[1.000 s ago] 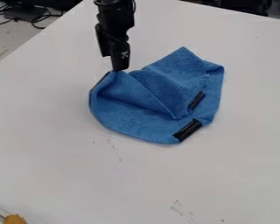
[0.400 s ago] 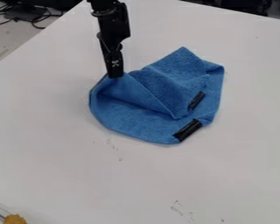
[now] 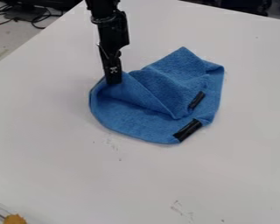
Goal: Unfold the cloth
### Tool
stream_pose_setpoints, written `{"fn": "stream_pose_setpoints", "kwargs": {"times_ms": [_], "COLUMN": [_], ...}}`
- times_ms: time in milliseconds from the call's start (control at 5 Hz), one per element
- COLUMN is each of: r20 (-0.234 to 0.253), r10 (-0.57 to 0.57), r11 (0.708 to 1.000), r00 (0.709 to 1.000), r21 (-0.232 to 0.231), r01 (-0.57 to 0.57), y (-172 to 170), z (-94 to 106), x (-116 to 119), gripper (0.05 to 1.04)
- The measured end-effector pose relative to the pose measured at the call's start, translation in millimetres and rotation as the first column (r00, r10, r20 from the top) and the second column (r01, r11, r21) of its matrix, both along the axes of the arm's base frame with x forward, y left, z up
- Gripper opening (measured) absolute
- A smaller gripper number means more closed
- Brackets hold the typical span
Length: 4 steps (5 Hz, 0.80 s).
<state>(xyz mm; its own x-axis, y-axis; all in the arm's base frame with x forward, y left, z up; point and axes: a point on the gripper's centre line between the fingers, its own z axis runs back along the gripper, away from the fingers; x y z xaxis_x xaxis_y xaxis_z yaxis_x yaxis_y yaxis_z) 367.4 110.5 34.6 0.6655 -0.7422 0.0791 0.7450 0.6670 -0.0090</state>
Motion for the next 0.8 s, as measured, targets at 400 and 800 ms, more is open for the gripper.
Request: {"fn": "stream_pose_setpoints", "kwargs": {"times_ms": [400,800], "r20": [0.003,-0.005], "r10": [-0.011,0.003], "r11": [1.0,0.999], "r00": [1.0,1.0], "r21": [-0.027,-0.033], "r01": [0.011,-0.003], "y": [-0.7,-0.9], "z": [-9.2,-13.2], "x": [-1.8,-6.1], "gripper": [0.664,0.159]}}
